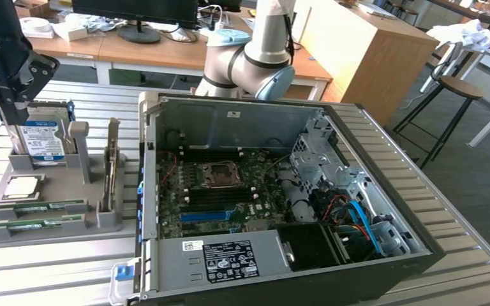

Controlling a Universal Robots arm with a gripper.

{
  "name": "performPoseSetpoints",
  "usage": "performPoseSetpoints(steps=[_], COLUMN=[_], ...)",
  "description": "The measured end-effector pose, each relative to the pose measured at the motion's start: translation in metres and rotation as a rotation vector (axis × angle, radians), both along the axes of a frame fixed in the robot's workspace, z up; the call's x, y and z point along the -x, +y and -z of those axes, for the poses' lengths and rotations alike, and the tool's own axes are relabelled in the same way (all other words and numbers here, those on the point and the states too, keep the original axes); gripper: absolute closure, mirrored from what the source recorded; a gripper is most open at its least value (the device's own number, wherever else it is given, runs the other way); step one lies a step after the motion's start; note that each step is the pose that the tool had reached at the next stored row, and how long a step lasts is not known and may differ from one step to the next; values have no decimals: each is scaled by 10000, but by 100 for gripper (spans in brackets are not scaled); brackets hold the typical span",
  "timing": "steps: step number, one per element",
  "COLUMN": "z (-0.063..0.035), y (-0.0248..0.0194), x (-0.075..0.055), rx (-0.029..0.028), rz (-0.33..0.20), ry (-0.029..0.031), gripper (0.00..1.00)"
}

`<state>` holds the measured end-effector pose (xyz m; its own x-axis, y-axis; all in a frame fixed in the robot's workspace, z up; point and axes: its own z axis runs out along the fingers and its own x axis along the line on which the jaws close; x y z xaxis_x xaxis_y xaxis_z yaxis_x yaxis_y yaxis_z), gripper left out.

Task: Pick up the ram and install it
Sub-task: 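Pick up the ram and move it above insertion slot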

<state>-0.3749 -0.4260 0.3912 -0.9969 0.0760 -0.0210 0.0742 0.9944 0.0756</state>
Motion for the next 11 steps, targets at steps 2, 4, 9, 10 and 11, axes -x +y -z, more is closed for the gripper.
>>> performPoseSetpoints(steps=[2, 4, 9, 10, 11], z=[0, 0, 0, 0, 0], y=[0, 0, 0, 0, 0], x=[0, 0, 0, 1, 0], rx=[0, 0, 1, 1, 0], rz=[0, 0, -115, -183, -263], ry=[1, 0, 1, 0, 0], gripper=[90, 90, 90, 90, 90])
